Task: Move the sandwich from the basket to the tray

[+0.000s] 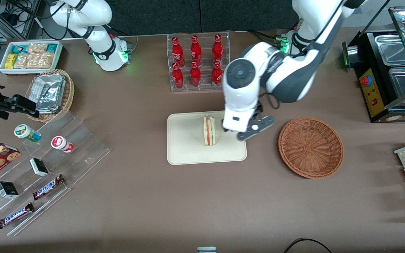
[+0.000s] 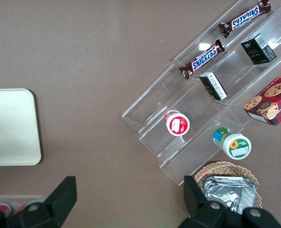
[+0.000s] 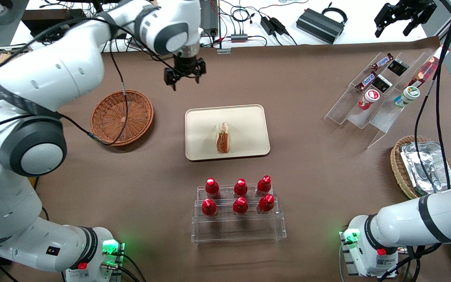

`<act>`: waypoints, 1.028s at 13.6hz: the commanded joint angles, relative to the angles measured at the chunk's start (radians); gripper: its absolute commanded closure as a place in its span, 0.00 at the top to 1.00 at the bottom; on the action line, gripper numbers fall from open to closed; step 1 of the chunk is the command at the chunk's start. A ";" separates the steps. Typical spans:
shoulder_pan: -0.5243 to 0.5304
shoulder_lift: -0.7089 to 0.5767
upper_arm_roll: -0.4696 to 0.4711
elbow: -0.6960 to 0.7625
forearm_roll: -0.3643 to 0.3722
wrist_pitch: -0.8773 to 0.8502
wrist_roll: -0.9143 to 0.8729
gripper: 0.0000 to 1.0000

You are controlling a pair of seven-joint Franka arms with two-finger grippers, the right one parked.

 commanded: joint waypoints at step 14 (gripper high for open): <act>0.295 -0.306 0.202 -0.032 -0.218 -0.356 0.848 1.00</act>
